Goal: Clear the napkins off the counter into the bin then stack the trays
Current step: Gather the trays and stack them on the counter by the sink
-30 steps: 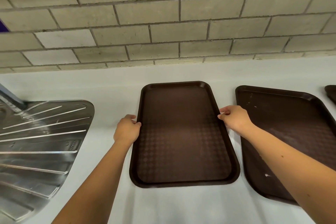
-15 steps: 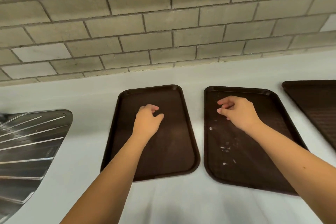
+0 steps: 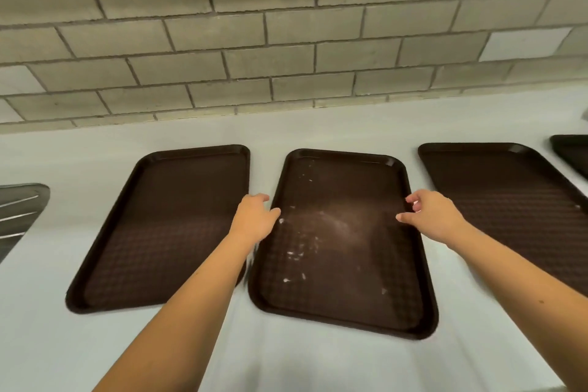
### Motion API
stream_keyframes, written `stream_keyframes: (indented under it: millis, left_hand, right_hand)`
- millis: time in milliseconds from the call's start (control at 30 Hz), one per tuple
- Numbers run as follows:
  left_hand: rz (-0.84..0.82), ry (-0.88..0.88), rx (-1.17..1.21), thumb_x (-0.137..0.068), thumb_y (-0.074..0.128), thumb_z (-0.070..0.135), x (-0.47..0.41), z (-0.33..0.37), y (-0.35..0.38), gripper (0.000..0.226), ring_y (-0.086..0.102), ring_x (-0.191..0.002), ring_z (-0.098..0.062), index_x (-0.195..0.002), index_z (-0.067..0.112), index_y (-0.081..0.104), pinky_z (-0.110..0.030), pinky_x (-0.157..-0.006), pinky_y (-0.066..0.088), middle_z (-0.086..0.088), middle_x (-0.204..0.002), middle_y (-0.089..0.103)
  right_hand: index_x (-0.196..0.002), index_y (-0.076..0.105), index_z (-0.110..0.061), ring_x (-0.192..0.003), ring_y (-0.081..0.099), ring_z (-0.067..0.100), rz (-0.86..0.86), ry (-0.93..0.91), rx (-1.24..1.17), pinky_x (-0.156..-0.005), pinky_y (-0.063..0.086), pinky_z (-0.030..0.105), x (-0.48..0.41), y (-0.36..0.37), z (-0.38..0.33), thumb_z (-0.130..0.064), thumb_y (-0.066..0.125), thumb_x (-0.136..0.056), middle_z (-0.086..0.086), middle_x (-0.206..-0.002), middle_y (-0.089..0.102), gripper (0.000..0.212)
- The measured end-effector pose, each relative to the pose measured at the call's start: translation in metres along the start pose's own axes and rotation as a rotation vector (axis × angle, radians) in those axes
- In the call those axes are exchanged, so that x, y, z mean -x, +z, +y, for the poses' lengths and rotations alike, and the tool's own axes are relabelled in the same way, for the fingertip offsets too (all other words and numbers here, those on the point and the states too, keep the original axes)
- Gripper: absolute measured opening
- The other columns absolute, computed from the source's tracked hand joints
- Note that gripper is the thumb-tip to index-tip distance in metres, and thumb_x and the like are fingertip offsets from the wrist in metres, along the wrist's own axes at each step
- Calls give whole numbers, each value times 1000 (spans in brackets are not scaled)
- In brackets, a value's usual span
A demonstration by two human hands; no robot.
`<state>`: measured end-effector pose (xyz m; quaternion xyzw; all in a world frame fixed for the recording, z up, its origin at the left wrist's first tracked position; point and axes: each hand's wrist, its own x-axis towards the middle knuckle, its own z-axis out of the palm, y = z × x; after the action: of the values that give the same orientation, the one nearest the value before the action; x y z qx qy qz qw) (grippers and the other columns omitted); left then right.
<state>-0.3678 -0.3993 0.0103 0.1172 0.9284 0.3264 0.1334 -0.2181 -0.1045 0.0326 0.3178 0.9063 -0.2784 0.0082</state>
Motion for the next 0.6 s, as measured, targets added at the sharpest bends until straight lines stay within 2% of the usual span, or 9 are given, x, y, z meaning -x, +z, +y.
stream_keyframes:
  millis: [67,133,233,333,400,500,600]
  left_hand:
    - [-24,-51,-48,-95,58,31,0,3,10,56,48,-129,-29,-143,7,43,-34,-103,40,-14,-144,47]
    - [-32,-95,-90,-97,55,32,1,6,18,53,51,-125,-29,-140,4,45,-33,-98,42,-14,-137,53]
    - [-6,-143,-127,-97,53,30,1,7,23,44,55,-116,-30,-132,3,51,-33,-90,46,-14,-129,58]
    - [23,-176,-169,-96,54,28,0,8,23,39,59,-111,-30,-127,4,56,-34,-86,47,-14,-125,60]
    - [48,-182,-192,-96,53,24,0,9,22,32,61,-104,-31,-119,4,61,-34,-82,49,-14,-118,63]
    - [75,-193,-198,-95,52,16,0,9,19,27,63,-101,-32,-116,5,65,-37,-85,53,-15,-114,65]
    - [73,-204,-171,-93,56,13,0,8,16,23,64,-100,-32,-111,4,67,-36,-86,54,-15,-113,66]
  right_hand:
    - [-131,50,-8,-109,58,28,-30,7,77,-87,45,34,-3,3,11,-36,72,-83,12,-124,56,60]
    - [-132,47,-7,-107,59,29,-65,22,118,-86,47,33,-6,7,19,-38,70,-84,13,-122,56,61]
    - [-128,46,-6,-88,64,29,-79,17,109,-77,55,38,-10,15,27,-25,64,-89,12,-102,62,47]
    - [-126,46,-5,-73,64,26,-57,-1,121,-64,54,33,-13,17,29,-11,56,-91,12,-92,64,37]
    - [-123,50,-4,-73,65,26,-61,6,116,-65,53,31,-17,18,31,-10,56,-91,12,-92,66,33]
    - [-112,58,-1,-72,69,29,-108,34,62,-77,58,38,-22,18,33,-8,55,-90,15,-89,70,24]
    - [-105,62,3,-72,70,32,-107,60,5,-75,60,44,-25,14,32,-6,55,-88,18,-90,70,20]
